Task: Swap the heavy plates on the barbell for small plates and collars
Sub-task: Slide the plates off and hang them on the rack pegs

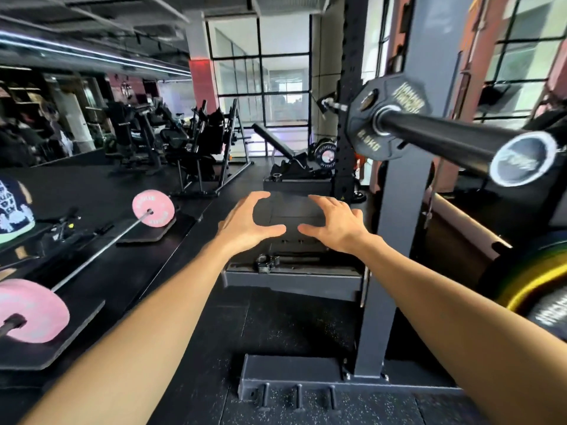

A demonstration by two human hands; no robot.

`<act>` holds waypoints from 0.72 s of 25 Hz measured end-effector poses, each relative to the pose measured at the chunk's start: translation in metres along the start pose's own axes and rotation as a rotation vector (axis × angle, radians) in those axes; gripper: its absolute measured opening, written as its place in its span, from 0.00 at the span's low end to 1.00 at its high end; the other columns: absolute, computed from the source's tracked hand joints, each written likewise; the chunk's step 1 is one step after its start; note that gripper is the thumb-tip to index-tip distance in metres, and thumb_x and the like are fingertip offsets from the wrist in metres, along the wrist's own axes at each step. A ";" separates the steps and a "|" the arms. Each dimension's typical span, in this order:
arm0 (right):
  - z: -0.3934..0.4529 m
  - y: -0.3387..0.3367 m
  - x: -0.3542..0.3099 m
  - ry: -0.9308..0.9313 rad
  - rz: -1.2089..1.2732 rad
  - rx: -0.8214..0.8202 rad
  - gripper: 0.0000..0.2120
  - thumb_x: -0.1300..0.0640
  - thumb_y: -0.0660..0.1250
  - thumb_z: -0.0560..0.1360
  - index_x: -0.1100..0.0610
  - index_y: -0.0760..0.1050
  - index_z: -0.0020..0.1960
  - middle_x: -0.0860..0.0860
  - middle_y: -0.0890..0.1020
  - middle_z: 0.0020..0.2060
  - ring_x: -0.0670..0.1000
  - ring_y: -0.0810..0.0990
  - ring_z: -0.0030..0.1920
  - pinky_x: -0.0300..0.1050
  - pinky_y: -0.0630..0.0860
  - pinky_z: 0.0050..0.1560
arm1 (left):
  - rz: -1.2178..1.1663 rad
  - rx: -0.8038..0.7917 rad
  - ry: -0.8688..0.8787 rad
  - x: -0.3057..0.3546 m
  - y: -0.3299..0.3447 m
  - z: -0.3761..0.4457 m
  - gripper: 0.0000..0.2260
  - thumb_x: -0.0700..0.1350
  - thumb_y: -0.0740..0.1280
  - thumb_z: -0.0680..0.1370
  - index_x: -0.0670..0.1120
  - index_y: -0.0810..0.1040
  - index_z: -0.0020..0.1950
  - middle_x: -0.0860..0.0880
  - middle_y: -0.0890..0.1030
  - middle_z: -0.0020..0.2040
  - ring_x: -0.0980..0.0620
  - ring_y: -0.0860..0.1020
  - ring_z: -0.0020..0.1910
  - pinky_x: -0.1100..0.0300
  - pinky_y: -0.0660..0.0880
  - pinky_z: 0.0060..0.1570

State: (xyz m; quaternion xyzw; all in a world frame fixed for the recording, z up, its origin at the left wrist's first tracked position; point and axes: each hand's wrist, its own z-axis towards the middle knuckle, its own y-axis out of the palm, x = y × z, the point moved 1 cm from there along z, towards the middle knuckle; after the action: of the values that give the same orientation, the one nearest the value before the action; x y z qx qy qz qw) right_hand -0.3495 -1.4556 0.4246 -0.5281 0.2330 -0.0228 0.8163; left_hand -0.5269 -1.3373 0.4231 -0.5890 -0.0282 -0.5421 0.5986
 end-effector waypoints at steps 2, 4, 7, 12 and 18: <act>-0.015 -0.028 0.021 0.022 -0.001 0.011 0.38 0.37 0.66 0.72 0.45 0.55 0.77 0.47 0.64 0.74 0.53 0.61 0.74 0.58 0.58 0.69 | 0.000 -0.022 0.015 0.033 0.013 -0.002 0.38 0.66 0.74 0.61 0.67 0.63 0.68 0.58 0.66 0.73 0.52 0.67 0.71 0.44 0.67 0.68; -0.031 -0.057 0.044 0.045 -0.010 0.024 0.38 0.37 0.66 0.72 0.45 0.55 0.77 0.47 0.65 0.73 0.53 0.61 0.74 0.57 0.59 0.69 | -0.012 -0.041 0.031 0.061 0.029 -0.004 0.39 0.69 0.73 0.59 0.69 0.62 0.66 0.58 0.66 0.72 0.52 0.67 0.71 0.43 0.67 0.67; -0.053 -0.103 0.082 0.070 -0.031 0.061 0.37 0.38 0.67 0.72 0.47 0.57 0.76 0.49 0.68 0.71 0.54 0.64 0.72 0.56 0.60 0.66 | -0.028 -0.052 0.059 0.110 0.053 -0.007 0.39 0.68 0.74 0.59 0.69 0.62 0.67 0.57 0.66 0.73 0.52 0.67 0.71 0.43 0.66 0.68; -0.073 -0.153 0.131 0.090 -0.062 0.110 0.34 0.40 0.67 0.73 0.51 0.61 0.73 0.51 0.71 0.68 0.56 0.67 0.70 0.59 0.61 0.67 | -0.045 -0.021 0.098 0.164 0.079 -0.006 0.34 0.60 0.73 0.67 0.65 0.63 0.70 0.57 0.66 0.73 0.52 0.65 0.72 0.46 0.66 0.68; -0.043 -0.183 0.156 0.095 -0.048 0.156 0.34 0.43 0.63 0.76 0.49 0.54 0.77 0.52 0.67 0.72 0.57 0.64 0.72 0.62 0.57 0.69 | -0.057 0.132 0.149 0.185 0.075 0.036 0.23 0.46 0.68 0.76 0.55 0.68 0.69 0.50 0.72 0.68 0.49 0.69 0.69 0.52 0.68 0.65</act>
State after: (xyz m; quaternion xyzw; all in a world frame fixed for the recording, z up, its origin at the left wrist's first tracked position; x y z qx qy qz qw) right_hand -0.1894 -1.6171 0.5147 -0.4665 0.2563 -0.0857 0.8422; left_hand -0.3778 -1.4454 0.5081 -0.5054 -0.0359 -0.5982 0.6208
